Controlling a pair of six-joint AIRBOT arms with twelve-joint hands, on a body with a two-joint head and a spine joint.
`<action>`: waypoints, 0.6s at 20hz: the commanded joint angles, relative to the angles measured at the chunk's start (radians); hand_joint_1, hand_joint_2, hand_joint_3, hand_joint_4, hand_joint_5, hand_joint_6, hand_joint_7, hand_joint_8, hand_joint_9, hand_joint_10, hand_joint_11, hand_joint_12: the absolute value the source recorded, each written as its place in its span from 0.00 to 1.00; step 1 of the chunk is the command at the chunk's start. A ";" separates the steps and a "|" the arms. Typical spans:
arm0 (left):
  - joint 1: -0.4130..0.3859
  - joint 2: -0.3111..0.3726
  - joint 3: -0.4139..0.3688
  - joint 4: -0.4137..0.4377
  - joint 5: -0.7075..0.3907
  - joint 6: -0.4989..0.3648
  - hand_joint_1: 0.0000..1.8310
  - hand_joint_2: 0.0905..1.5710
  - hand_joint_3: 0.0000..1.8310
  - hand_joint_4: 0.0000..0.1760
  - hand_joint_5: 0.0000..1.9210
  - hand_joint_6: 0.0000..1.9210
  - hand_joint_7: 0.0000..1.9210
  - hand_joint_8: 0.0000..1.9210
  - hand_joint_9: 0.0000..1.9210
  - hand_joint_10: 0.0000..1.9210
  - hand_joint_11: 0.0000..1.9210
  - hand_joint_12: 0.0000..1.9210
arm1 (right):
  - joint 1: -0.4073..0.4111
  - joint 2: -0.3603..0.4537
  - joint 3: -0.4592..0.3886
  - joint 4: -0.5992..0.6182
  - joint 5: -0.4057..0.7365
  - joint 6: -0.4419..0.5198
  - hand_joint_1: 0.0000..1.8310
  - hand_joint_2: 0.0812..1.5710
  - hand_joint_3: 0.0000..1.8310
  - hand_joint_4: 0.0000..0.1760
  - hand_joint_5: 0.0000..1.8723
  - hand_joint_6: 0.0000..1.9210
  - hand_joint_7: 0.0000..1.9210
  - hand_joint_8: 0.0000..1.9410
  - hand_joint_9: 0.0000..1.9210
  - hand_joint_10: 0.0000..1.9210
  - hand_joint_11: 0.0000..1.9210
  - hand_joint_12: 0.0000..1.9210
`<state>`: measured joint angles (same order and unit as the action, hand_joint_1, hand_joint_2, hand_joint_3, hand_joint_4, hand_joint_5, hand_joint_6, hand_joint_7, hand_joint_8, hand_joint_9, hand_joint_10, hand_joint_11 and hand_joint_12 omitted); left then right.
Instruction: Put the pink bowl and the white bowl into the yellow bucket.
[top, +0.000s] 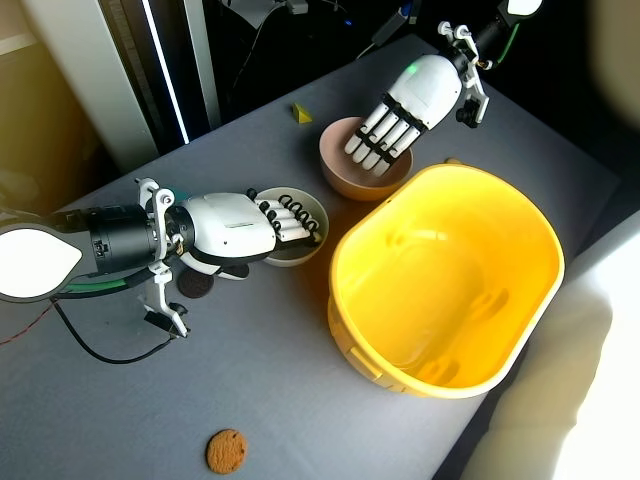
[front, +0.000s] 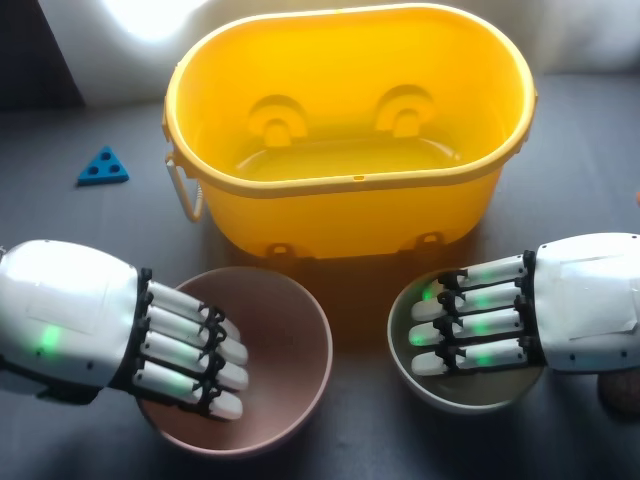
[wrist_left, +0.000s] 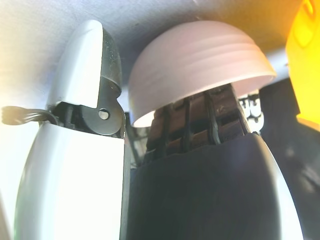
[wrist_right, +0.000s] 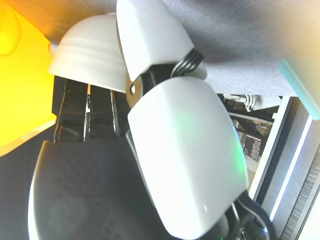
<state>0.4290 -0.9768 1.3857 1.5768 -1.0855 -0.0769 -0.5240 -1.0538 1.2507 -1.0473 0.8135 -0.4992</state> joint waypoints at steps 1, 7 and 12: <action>-0.002 0.005 0.004 -0.059 -0.047 0.002 0.80 0.69 0.00 0.00 0.02 0.00 0.01 0.00 0.00 0.00 0.00 0.15 | 0.002 0.005 0.003 0.053 0.084 -0.007 0.84 0.67 0.00 0.00 0.04 0.00 0.01 0.00 0.02 0.00 0.00 0.22; -0.003 0.001 0.008 -0.059 -0.045 0.005 0.79 0.68 0.00 0.00 0.02 0.01 0.01 0.00 0.01 0.00 0.00 0.16 | 0.002 0.004 0.005 0.053 0.092 -0.007 0.85 0.68 0.00 0.00 0.03 0.00 0.00 0.00 0.00 0.00 0.00 0.17; -0.003 0.000 0.008 -0.059 -0.045 0.007 0.79 0.68 0.00 0.00 0.05 0.00 0.05 0.00 0.03 0.01 0.00 0.24 | 0.001 0.005 0.009 0.052 0.104 -0.007 0.83 0.67 0.00 0.00 0.05 0.00 0.02 0.00 0.02 0.00 0.00 0.24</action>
<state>0.4290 -0.9821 1.3895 1.5787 -1.0824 -0.0757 -0.5240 -1.0557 1.2598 -1.0435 0.8265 -0.4992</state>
